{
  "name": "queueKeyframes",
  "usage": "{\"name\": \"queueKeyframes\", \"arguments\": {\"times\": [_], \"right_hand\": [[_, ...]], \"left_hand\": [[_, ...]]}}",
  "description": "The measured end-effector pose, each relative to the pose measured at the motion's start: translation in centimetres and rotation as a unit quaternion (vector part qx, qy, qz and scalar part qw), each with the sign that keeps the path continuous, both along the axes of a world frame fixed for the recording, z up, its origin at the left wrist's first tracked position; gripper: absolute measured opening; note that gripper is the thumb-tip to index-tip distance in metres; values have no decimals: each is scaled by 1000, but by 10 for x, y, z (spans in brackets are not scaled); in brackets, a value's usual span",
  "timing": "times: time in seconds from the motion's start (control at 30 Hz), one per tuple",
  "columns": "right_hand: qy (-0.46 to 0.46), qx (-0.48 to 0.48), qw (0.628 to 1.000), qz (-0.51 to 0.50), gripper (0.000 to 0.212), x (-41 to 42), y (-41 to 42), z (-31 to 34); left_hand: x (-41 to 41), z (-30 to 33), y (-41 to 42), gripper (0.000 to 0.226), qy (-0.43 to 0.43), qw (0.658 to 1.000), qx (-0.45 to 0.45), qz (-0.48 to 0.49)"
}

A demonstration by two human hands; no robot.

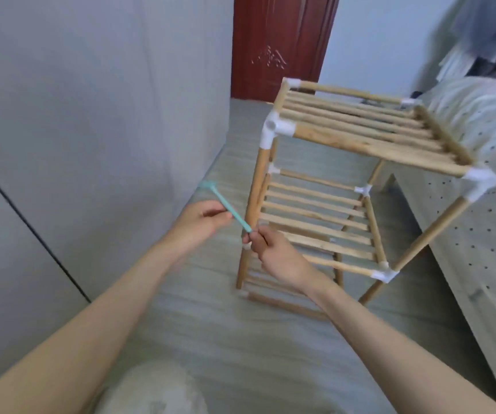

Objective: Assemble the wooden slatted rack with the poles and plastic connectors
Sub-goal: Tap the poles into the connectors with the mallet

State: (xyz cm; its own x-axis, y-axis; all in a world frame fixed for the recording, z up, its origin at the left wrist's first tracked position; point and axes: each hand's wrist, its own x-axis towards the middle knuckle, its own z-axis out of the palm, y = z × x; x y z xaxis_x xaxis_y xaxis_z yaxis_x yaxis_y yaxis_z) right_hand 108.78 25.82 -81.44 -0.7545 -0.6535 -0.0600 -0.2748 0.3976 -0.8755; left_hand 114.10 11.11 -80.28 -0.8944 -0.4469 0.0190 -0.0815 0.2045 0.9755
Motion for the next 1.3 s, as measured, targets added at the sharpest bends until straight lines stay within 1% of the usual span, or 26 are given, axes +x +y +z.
{"name": "queueKeyframes", "arguments": {"times": [0.07,0.13,0.2,0.23,0.27,0.3,0.37,0.43,0.47,0.53,0.57,0.6,0.67,0.7,0.77,0.8,0.83,0.9,0.93,1.03,1.07,1.13,1.17,1.2,1.27,1.3], "right_hand": [[73,0,997,-26,19,-8,24,30],[128,-10,991,-46,17,-15,49,57],[186,-23,980,-71,18,-22,69,81],[219,-20,972,-87,20,-26,76,91],[248,-13,963,-102,22,-30,81,101],[267,-3,957,-110,24,-35,84,109],[294,32,950,-106,27,-44,92,122],[348,35,931,-108,27,-49,102,132],[388,7,913,-125,27,-49,107,134],[425,-62,890,-156,25,-42,111,133],[425,-70,890,-151,24,-39,110,131],[420,-48,897,-128,24,-36,107,131],[407,30,909,-81,24,-33,101,136],[413,27,906,-91,23,-34,99,140],[418,-57,895,-146,19,-28,93,149],[414,-74,894,-157,17,-26,92,148],[399,-43,905,-141,18,-25,89,144],[361,85,925,-83,22,-22,88,133],[361,93,923,-93,23,-27,91,131],[382,-88,898,-200,19,-26,91,133],[380,-93,899,-196,19,-23,88,132],[346,45,931,-108,23,-16,82,124],[343,65,932,-97,24,-20,83,125],[351,50,927,-121,24,-27,83,129],[369,-88,901,-211,18,-29,85,139],[372,-117,893,-224,15,-28,84,139]], "left_hand": [[-12,18,5,15,16,999,-8,38],[-31,28,8,30,20,996,-36,81],[-52,38,18,52,6,996,-66,56],[-62,41,25,56,3,997,-71,28],[-73,43,31,51,4,997,-77,7],[-80,45,38,37,3,996,-91,1],[-85,44,48,10,-1,991,-131,40],[-77,35,51,4,9,982,-172,77],[-72,30,51,6,19,979,-184,83],[-61,23,52,8,32,977,-197,79],[-57,22,53,9,35,976,-199,78],[-54,21,53,11,39,976,-199,75],[-51,23,55,9,45,979,-188,64],[-50,24,56,8,44,981,-179,60],[-51,25,55,10,46,983,-167,57],[-51,24,55,11,49,984,-162,58],[-51,23,55,12,54,984,-159,62],[-51,22,54,13,61,984,-152,71],[-51,20,52,15,63,985,-143,72],[-52,18,51,19,69,988,-123,66],[-53,17,51,19,70,988,-123,69],[-54,14,50,19,73,986,-128,74],[-54,13,49,19,74,986,-130,72],[-54,13,49,19,75,986,-129,70],[-54,13,48,19,76,987,-124,67],[-55,12,48,19,77,987,-121,67]]}}
